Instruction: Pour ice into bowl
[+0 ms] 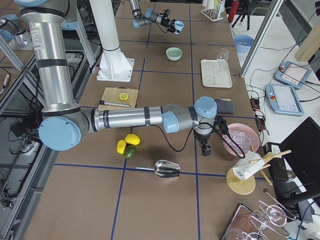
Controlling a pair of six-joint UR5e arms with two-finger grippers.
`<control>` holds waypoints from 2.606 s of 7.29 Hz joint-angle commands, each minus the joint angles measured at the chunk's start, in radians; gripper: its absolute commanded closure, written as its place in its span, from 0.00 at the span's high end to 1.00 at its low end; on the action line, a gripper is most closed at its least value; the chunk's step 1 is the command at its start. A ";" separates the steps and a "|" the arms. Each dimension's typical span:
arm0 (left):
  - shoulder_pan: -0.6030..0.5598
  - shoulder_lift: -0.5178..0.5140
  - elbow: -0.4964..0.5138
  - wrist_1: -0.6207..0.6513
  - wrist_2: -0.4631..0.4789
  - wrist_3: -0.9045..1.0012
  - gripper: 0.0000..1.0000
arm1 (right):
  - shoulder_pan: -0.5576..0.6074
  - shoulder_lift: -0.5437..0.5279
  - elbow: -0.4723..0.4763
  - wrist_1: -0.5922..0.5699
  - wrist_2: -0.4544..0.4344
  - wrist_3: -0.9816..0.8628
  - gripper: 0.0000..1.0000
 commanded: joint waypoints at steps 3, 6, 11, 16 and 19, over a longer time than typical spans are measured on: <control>0.014 -0.121 0.058 0.009 0.124 0.673 0.00 | 0.025 -0.060 0.001 0.000 0.000 0.002 1.00; 0.070 -0.215 0.136 0.011 0.156 0.944 0.00 | 0.034 -0.069 -0.001 0.000 0.000 0.003 1.00; 0.078 -0.249 0.138 0.080 0.158 1.312 0.00 | 0.037 -0.077 -0.002 0.000 0.000 0.002 1.00; 0.080 -0.267 0.127 0.185 0.193 1.486 0.00 | 0.042 -0.078 -0.002 0.000 0.000 0.003 1.00; 0.080 -0.267 0.127 0.185 0.195 1.552 0.00 | 0.043 -0.078 -0.002 0.000 0.000 0.003 1.00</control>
